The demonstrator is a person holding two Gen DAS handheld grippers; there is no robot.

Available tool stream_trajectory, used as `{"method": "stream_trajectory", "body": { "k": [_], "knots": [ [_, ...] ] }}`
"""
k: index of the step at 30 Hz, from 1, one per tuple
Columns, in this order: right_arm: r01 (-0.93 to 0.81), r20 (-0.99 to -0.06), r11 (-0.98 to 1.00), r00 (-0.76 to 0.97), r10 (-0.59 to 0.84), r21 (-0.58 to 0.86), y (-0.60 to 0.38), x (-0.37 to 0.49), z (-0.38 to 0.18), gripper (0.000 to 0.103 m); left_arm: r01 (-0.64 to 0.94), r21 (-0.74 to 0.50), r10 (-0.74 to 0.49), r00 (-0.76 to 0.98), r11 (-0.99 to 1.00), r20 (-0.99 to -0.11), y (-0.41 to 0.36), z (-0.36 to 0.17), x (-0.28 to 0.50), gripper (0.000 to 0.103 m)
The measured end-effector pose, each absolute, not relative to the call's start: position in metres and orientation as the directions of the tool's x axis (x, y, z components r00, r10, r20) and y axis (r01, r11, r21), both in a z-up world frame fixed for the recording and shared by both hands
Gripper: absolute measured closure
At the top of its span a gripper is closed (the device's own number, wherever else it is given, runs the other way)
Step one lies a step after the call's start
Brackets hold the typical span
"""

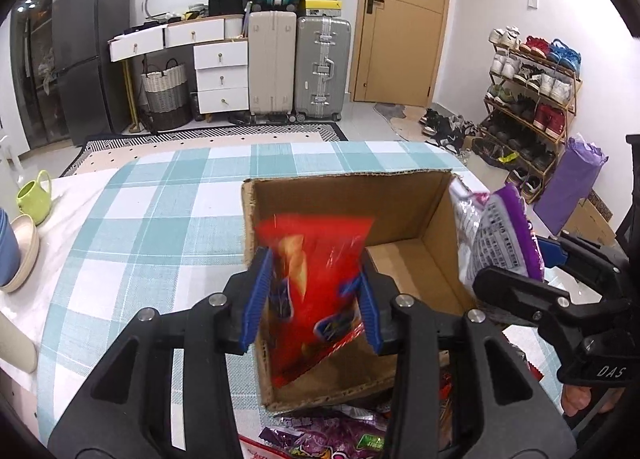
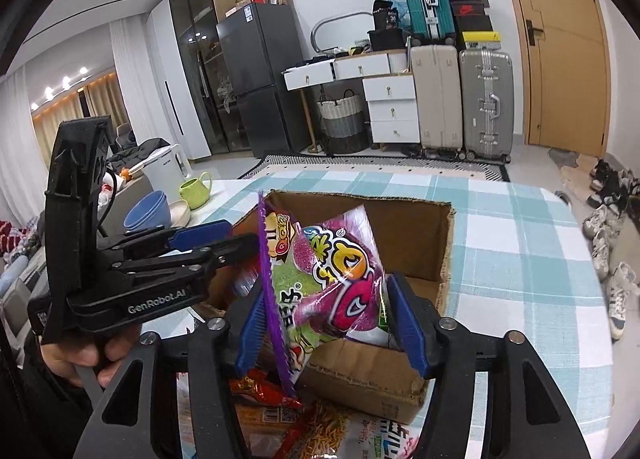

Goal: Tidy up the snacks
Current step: 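Open the left gripper over the box while the right releases the purple bag inside, then move the left gripper to the white noodle snack bag and close on it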

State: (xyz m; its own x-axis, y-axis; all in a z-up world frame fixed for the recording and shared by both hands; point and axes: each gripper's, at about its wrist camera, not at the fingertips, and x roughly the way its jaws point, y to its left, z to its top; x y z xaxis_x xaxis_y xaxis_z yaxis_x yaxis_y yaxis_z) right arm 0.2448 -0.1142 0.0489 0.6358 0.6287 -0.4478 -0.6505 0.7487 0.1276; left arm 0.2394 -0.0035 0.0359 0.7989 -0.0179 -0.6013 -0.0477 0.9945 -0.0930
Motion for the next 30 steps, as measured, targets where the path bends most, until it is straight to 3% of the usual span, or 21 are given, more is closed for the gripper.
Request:
{"method": "stream_trajectory", "body": {
  "k": [1,3,4,7,9,24,30],
  "knots": [
    [-0.646,-0.438,0.753,0.645,0.626,0.126,-0.117,0.242,0.05,0.031,-0.043,-0.09,-0.02,0.798,0.995,-0.602,-0.003,0.037,0.239,0.061],
    [-0.641,-0.413,0.756,0.659,0.629,0.129,-0.123,0.236,0.054,0.018,-0.047,-0.079,-0.01,0.801,0.996,-0.598,-0.002,0.04,0.235,0.03],
    [-0.635,-0.407,0.762,0.667,0.624,0.128,-0.127,0.232,0.056,0.017,-0.058,-0.072,0.005,0.81,0.996,-0.586,0.0,0.041,0.23,0.022],
    [-0.618,-0.405,0.777,0.684,0.606,0.118,-0.135,0.221,0.058,0.006,-0.07,-0.071,0.02,0.833,0.995,-0.552,0.004,0.048,0.214,0.014],
    [-0.599,-0.406,0.792,0.699,0.589,0.119,-0.143,0.211,0.056,0.001,-0.077,-0.09,0.014,0.831,0.993,-0.556,0.01,0.051,0.202,0.0],
    [-0.504,-0.505,0.851,0.701,0.503,0.147,-0.176,0.157,0.009,0.001,-0.155,-0.103,0.069,0.817,0.982,-0.573,0.038,0.031,0.099,0.001],
    [-0.475,-0.584,0.877,0.692,0.425,0.076,-0.174,0.146,-0.016,0.0,-0.149,-0.068,0.079,0.798,0.987,-0.597,0.04,0.006,0.077,0.001]
  ]
}}
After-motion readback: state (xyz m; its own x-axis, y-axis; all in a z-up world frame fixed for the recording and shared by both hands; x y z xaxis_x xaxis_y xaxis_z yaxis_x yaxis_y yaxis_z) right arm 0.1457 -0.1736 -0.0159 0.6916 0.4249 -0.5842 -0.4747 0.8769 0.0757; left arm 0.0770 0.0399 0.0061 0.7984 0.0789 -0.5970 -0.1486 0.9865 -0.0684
